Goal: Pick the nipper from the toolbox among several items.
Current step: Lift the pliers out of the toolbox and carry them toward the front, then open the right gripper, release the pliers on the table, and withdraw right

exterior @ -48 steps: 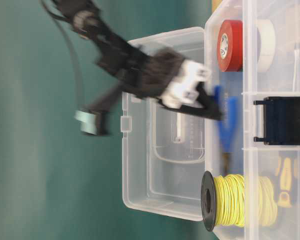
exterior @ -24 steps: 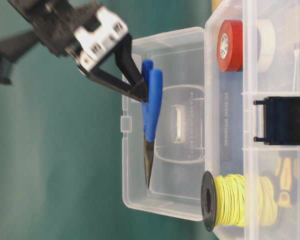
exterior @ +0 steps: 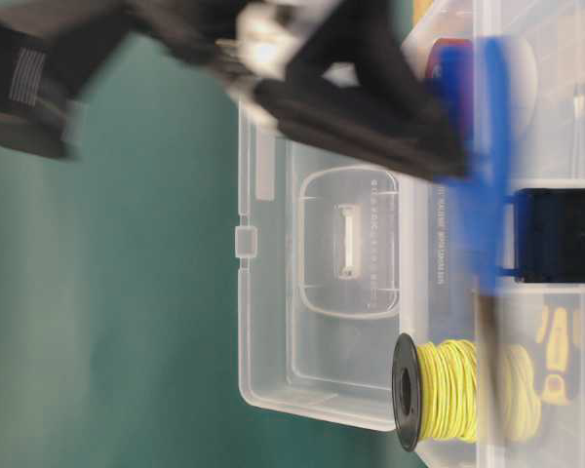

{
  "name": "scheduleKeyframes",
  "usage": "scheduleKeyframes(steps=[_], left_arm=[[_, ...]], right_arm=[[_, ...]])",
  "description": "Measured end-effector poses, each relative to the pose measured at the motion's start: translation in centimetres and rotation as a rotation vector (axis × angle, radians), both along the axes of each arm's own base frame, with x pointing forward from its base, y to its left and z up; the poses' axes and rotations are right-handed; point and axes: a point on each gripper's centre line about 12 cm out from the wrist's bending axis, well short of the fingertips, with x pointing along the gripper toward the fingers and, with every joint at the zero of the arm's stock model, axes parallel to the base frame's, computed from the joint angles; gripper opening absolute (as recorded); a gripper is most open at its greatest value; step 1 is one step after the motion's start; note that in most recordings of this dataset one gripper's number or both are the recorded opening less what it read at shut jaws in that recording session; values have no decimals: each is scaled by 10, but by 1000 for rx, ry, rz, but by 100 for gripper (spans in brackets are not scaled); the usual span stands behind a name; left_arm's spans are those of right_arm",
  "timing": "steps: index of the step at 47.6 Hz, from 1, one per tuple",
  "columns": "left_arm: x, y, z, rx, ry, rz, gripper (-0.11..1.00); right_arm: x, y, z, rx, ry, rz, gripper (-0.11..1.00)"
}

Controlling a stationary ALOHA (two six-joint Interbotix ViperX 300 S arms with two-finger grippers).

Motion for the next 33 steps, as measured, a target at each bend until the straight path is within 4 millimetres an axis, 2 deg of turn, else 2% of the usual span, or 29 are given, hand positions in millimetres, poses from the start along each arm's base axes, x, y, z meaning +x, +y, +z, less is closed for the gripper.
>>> scheduleKeyframes(steps=[16, 21, 30, 33], left_arm=[[-1, 0, -6, -1, 15, 0, 0], [-1, 0, -6, -1, 15, 0, 0], [-1, 0, -6, -1, 17, 1, 0], [-1, 0, -6, -1, 17, 1, 0]], right_arm=[[14, 10, -79, 40, 107, -31, 13], [14, 10, -90, 51, 130, -46, 13], [12, 10, -93, 48, 156, -51, 14], [11, 9, -94, 45, 172, -52, 17]])
